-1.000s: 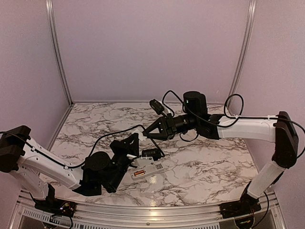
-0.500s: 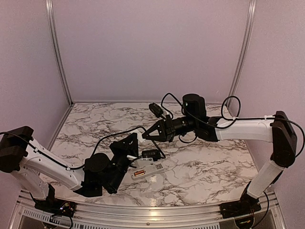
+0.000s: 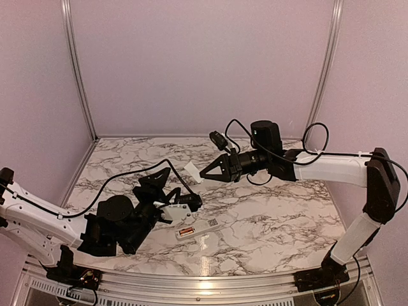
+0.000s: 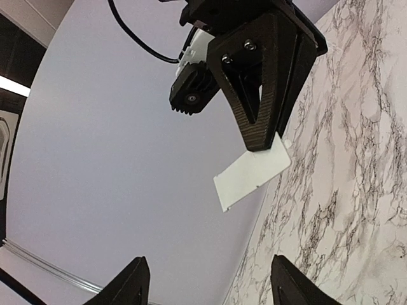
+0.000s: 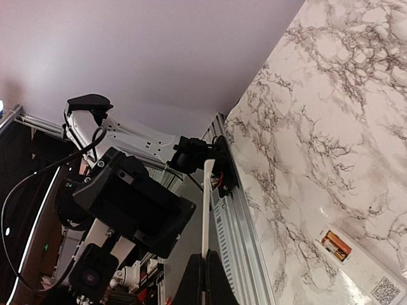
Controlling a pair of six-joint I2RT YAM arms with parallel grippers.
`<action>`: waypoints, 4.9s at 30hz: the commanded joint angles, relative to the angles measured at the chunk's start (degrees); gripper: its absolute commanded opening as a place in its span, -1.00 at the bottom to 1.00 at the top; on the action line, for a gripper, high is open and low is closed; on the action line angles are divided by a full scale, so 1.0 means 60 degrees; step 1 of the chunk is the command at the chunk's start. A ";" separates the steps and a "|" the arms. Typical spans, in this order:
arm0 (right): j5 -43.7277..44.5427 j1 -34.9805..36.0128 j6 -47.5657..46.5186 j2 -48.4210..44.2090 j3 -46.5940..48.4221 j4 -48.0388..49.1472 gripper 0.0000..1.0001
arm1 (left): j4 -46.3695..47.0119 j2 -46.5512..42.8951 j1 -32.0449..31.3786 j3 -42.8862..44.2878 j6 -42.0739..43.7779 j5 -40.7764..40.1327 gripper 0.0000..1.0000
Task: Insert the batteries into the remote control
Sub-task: Pass from the left arm to the right, then pass from the right arm to the left, then place the battery cover on the remote control without the battery cover.
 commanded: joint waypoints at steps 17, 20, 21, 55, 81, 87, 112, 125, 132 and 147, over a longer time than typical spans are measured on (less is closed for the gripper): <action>0.0147 -0.0627 -0.5378 0.0072 0.1314 -0.6127 -1.00 | -0.9732 -0.3737 0.3656 0.1571 -0.9282 1.0153 0.70; 0.0006 -0.0302 -0.5588 0.0179 0.1315 -0.6328 -1.00 | -1.0313 -0.3138 0.3884 0.1976 -0.9097 1.1042 0.67; -0.0020 -0.0159 -0.5739 0.0267 0.1361 -0.6445 -1.00 | -1.0551 -0.2902 0.3945 0.2143 -0.8967 1.1272 0.64; -0.1015 0.1355 -0.5691 0.1139 0.0922 -0.6264 -1.00 | -1.1148 -0.0587 0.1946 0.2997 -0.5409 0.8442 0.18; -0.1240 0.1388 -0.5580 0.1316 0.0754 -0.6097 -1.00 | -1.1250 -0.0342 0.1562 0.3136 -0.4988 0.8506 -0.14; -0.1307 0.1390 -0.5515 0.1347 0.0753 -0.6052 -1.00 | -1.1156 -0.0411 0.1545 0.2995 -0.4942 0.8420 -0.41; 0.1048 -0.0970 -0.3591 -0.0614 -0.1005 -0.2533 -0.01 | -1.0120 -0.0717 0.2158 0.1250 -1.3381 0.7230 -0.76; 0.0798 -0.0038 -0.2325 0.0202 -0.1547 -0.0508 -0.09 | -0.9097 0.0658 0.2146 0.0848 -1.3208 0.6904 -0.72; 0.0719 0.0337 -0.1596 0.0704 -0.1764 0.0395 -0.32 | -0.8848 0.1226 0.2147 0.0827 -1.2972 0.7095 -0.68; 0.0600 0.1104 -0.0936 0.1700 -0.1735 0.1129 -0.55 | -0.8614 0.1714 0.2241 0.0726 -1.2684 0.7447 -0.63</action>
